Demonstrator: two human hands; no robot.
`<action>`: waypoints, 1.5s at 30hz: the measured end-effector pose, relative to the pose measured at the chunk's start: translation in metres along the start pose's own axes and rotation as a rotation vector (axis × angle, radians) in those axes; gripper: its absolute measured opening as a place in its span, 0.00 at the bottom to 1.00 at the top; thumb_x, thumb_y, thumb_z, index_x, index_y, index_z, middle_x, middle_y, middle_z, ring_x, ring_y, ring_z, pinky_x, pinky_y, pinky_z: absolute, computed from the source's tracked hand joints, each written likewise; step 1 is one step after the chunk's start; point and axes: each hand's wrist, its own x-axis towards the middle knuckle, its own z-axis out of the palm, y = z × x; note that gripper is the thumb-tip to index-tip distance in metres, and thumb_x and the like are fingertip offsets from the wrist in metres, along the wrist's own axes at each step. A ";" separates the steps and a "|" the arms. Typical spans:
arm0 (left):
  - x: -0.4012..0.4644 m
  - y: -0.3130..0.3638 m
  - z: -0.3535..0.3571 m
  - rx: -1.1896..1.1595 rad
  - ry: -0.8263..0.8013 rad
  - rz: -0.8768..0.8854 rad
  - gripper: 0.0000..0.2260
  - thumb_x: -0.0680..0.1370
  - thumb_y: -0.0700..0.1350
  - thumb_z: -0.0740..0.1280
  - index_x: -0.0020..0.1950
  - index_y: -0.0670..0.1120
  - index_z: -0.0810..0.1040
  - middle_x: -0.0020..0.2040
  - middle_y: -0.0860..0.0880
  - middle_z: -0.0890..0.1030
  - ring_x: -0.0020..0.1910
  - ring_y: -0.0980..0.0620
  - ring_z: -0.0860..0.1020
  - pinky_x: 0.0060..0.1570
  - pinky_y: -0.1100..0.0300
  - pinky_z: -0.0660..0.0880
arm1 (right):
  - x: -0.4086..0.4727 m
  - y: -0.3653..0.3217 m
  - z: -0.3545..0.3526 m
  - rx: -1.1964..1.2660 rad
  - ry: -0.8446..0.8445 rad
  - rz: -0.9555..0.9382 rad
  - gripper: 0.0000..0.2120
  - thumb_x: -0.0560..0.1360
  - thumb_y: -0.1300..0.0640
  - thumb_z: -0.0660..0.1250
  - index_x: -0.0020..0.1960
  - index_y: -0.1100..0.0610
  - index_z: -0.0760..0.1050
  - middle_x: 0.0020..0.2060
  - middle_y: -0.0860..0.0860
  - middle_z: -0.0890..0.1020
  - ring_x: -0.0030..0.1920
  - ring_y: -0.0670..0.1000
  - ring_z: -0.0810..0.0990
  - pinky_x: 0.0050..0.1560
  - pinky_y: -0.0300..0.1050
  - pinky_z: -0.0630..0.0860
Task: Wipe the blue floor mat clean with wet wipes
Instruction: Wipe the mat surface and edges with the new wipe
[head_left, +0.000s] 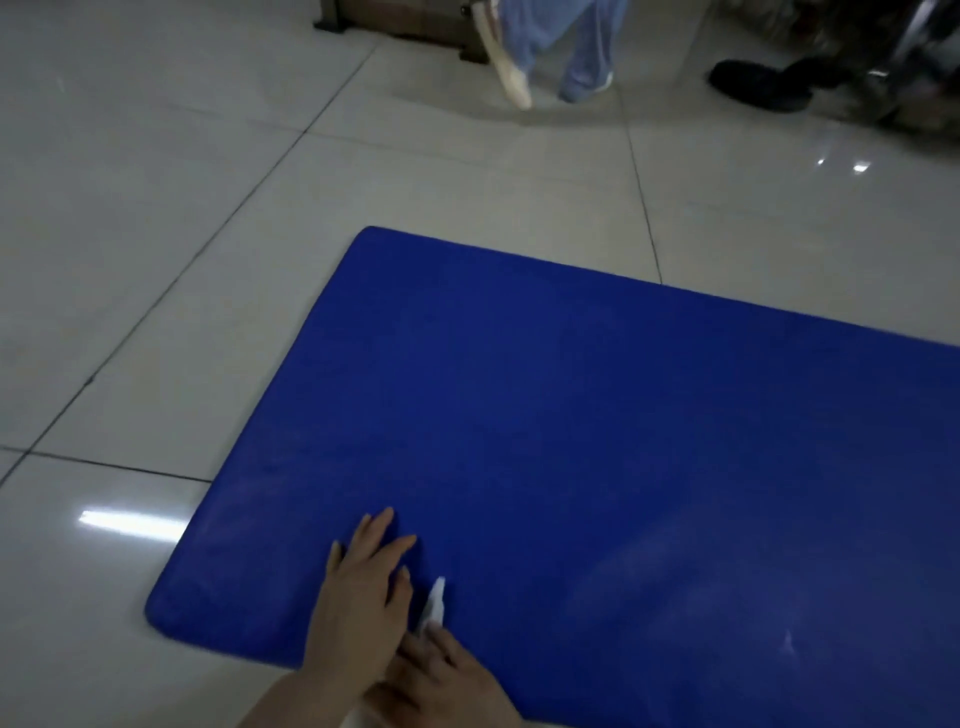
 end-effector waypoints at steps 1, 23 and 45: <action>0.001 0.003 -0.002 0.023 -0.009 -0.008 0.19 0.82 0.45 0.56 0.73 0.53 0.66 0.78 0.57 0.51 0.75 0.61 0.46 0.73 0.60 0.39 | -0.004 0.007 -0.001 -0.003 -0.018 -0.013 0.19 0.79 0.45 0.52 0.68 0.42 0.67 0.65 0.39 0.71 0.70 0.45 0.63 0.72 0.48 0.63; 0.024 0.106 0.028 0.385 -0.309 0.233 0.20 0.82 0.45 0.54 0.76 0.53 0.62 0.79 0.51 0.47 0.78 0.53 0.44 0.74 0.53 0.41 | -0.170 0.079 0.029 -0.067 0.069 0.027 0.23 0.75 0.54 0.52 0.68 0.48 0.70 0.72 0.49 0.64 0.71 0.51 0.64 0.70 0.47 0.67; -0.007 0.180 0.107 0.471 -0.404 0.281 0.25 0.83 0.45 0.54 0.79 0.51 0.50 0.79 0.49 0.40 0.77 0.52 0.43 0.74 0.59 0.44 | -0.211 0.091 0.032 0.199 0.012 0.378 0.30 0.73 0.46 0.64 0.73 0.53 0.65 0.73 0.49 0.66 0.70 0.48 0.68 0.72 0.48 0.56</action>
